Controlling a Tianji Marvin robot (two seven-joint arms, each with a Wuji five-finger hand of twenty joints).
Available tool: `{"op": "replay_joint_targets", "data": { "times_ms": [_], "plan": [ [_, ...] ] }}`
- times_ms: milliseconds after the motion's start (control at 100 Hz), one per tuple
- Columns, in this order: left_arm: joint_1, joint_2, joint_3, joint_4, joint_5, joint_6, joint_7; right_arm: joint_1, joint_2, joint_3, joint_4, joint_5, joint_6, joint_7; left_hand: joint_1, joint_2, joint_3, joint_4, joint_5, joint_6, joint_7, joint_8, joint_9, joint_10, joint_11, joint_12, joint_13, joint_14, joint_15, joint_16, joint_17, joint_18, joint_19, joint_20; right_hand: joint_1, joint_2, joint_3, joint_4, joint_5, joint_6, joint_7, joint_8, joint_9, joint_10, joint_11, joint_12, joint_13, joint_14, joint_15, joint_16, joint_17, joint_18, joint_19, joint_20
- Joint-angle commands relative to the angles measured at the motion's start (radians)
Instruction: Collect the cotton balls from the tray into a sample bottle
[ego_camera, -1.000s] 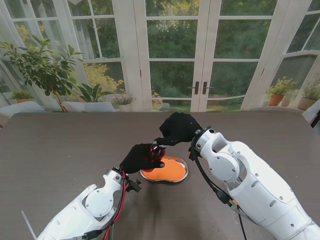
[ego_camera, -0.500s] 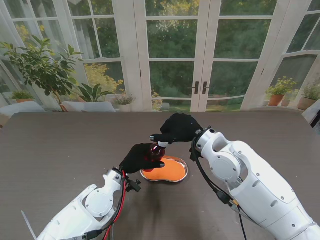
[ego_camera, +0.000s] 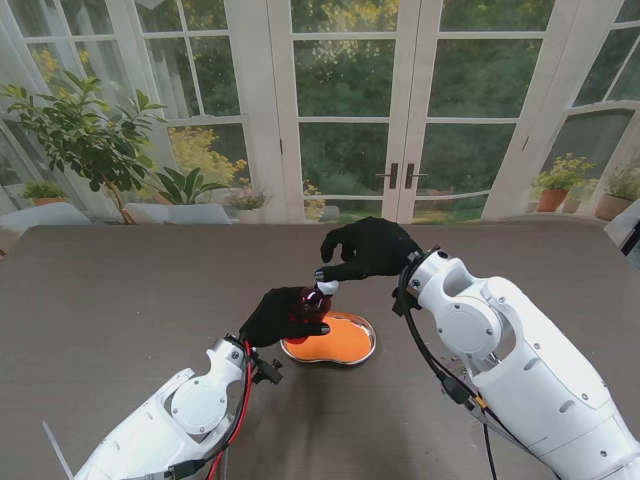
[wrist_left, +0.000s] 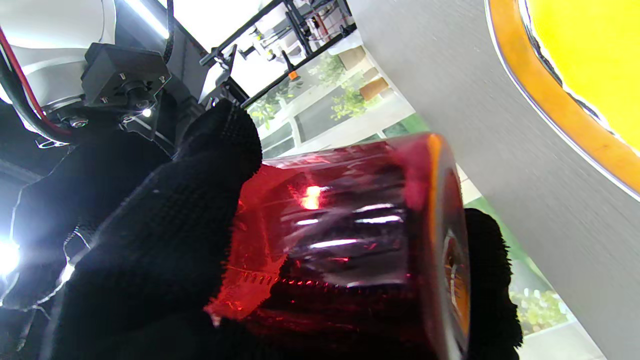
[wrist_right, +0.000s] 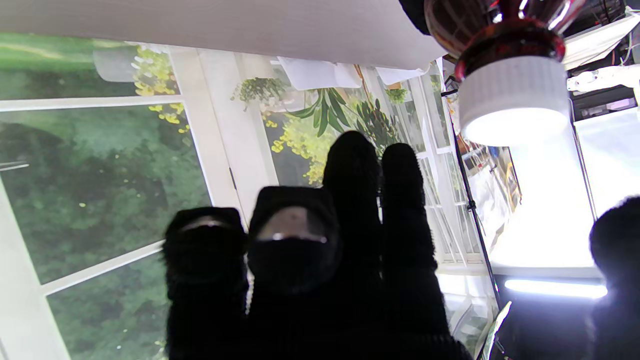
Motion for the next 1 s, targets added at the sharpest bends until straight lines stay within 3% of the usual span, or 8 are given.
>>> {"op": "replay_joint_targets", "data": {
  "times_ms": [0, 80, 190, 390, 480, 520, 740, 990],
  "plan": [
    [-0.001, -0.005, 0.001, -0.002, -0.004, 0.001, -0.019, -0.003, 0.003, 0.006, -0.003, 0.012, -0.022, 0.012, 0.165, 0.223, 0.293, -0.024, 0.165, -0.289, 0.125, 0.000, 0.081, -0.120, 0.028, -0.005, -0.005, -0.015, 0.007, 0.007, -0.019, -0.034, 0.036, 0.019, 0.030, -0.058, 0.020, 0.000, -0.023, -0.042, 0.015, -0.024, -0.031, -0.009, 0.011, -0.005, 0.012, -0.031, -0.018, -0.019, -0.019, -0.033, -0.006, 0.028],
    [0.000, -0.005, 0.000, -0.003, -0.004, 0.002, -0.020, -0.001, 0.003, 0.014, 0.009, 0.023, -0.060, 0.006, 0.165, 0.224, 0.293, -0.024, 0.165, -0.290, 0.124, 0.000, 0.080, -0.118, 0.027, -0.005, -0.006, -0.013, 0.006, 0.007, -0.019, -0.034, 0.036, 0.019, 0.095, -0.129, 0.015, -0.012, -0.017, -0.085, 0.022, -0.024, -0.076, -0.011, 0.011, -0.008, 0.011, -0.036, -0.056, -0.030, -0.028, -0.039, -0.017, 0.027],
    [0.002, -0.004, -0.002, -0.005, -0.003, 0.004, -0.021, 0.002, 0.001, 0.022, 0.025, 0.030, -0.107, -0.012, 0.166, 0.224, 0.293, -0.024, 0.165, -0.289, 0.125, 0.000, 0.080, -0.118, 0.027, -0.005, -0.006, -0.013, 0.006, 0.007, -0.019, -0.034, 0.036, 0.019, 0.152, -0.141, -0.004, -0.006, 0.018, -0.137, 0.029, -0.025, -0.118, -0.013, 0.018, -0.011, 0.012, -0.050, -0.096, -0.033, -0.031, -0.041, -0.030, 0.025],
    [0.000, -0.004, 0.000, -0.003, -0.003, 0.003, -0.021, 0.008, 0.001, 0.015, 0.044, 0.004, -0.156, -0.036, 0.166, 0.223, 0.293, -0.024, 0.166, -0.288, 0.125, 0.000, 0.081, -0.118, 0.027, -0.005, -0.006, -0.012, 0.006, 0.007, -0.019, -0.033, 0.036, 0.019, 0.384, -0.151, -0.165, -0.011, 0.068, -0.188, 0.016, -0.042, -0.158, -0.028, 0.058, 0.014, 0.016, -0.089, -0.093, 0.002, -0.011, -0.049, -0.043, 0.010],
    [0.000, -0.004, 0.000, -0.002, -0.003, 0.002, -0.021, 0.012, -0.002, 0.006, 0.053, -0.017, -0.163, -0.059, 0.166, 0.224, 0.293, -0.024, 0.166, -0.289, 0.125, 0.001, 0.081, -0.118, 0.027, -0.005, -0.004, -0.013, 0.007, 0.007, -0.019, -0.033, 0.036, 0.020, 0.467, -0.180, -0.184, -0.013, 0.068, -0.191, 0.009, -0.050, -0.155, -0.034, 0.066, 0.020, 0.017, -0.097, -0.077, 0.008, -0.002, -0.051, -0.043, 0.007],
    [0.000, -0.004, 0.000, -0.002, -0.003, 0.002, -0.022, 0.014, -0.003, 0.001, 0.057, -0.022, -0.166, -0.069, 0.165, 0.223, 0.293, -0.024, 0.166, -0.287, 0.125, 0.001, 0.082, -0.117, 0.027, -0.005, -0.005, -0.012, 0.006, 0.007, -0.019, -0.033, 0.036, 0.020, 0.521, -0.175, -0.254, -0.034, 0.073, -0.197, 0.021, -0.097, -0.152, -0.034, 0.074, 0.029, 0.016, -0.098, -0.065, 0.010, 0.004, -0.049, -0.043, 0.005],
    [0.002, -0.003, -0.001, -0.003, -0.001, 0.003, -0.022, 0.018, -0.002, -0.005, 0.061, -0.020, -0.170, -0.062, 0.165, 0.223, 0.294, -0.025, 0.166, -0.288, 0.125, 0.001, 0.082, -0.119, 0.029, -0.004, -0.004, -0.013, 0.008, 0.008, -0.019, -0.032, 0.036, 0.020, 0.516, -0.167, -0.263, -0.023, 0.076, -0.184, 0.019, -0.105, -0.154, -0.033, 0.078, 0.035, 0.016, -0.098, -0.057, 0.014, 0.005, -0.049, -0.042, 0.006],
    [0.001, -0.004, 0.001, 0.000, -0.003, 0.002, -0.023, 0.004, 0.001, 0.016, 0.049, 0.021, -0.178, -0.034, 0.166, 0.224, 0.294, -0.024, 0.166, -0.286, 0.126, 0.001, 0.083, -0.116, 0.031, -0.002, -0.005, -0.012, 0.008, 0.009, -0.020, -0.031, 0.036, 0.020, 0.395, -0.124, -0.238, -0.004, 0.071, -0.172, 0.007, -0.089, -0.145, -0.023, 0.075, 0.038, 0.014, -0.081, -0.046, 0.015, -0.005, -0.041, -0.042, 0.014]
  ]
}}
